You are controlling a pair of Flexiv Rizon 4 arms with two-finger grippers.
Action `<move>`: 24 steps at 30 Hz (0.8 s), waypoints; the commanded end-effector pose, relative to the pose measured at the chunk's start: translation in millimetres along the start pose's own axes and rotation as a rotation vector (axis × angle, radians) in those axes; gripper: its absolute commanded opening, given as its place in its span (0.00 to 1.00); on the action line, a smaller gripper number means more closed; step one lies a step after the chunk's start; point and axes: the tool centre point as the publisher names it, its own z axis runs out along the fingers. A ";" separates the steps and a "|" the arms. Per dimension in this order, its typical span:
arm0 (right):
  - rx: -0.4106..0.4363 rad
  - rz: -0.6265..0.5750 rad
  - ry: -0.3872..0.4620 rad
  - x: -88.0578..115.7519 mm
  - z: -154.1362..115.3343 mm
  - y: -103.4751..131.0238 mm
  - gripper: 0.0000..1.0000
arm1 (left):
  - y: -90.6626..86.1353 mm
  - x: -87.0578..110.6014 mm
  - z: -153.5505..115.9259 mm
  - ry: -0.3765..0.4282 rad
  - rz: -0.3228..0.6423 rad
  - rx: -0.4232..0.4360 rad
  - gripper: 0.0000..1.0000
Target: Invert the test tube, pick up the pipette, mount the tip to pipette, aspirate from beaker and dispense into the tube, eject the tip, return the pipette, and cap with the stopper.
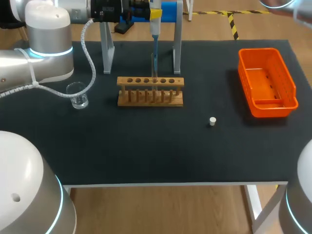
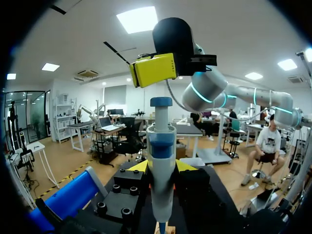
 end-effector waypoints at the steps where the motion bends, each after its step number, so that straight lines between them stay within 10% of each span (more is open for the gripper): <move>1: 0.008 -0.005 0.020 0.1 -0.2 0.1 0.00 | -0.4 -0.9 -0.2 0.002 0.000 0.000 0.00; 24: 0.023 0.005 0.052 11.9 -4.9 -11.8 0.00 | -0.4 -0.9 -0.2 0.002 0.000 0.000 0.00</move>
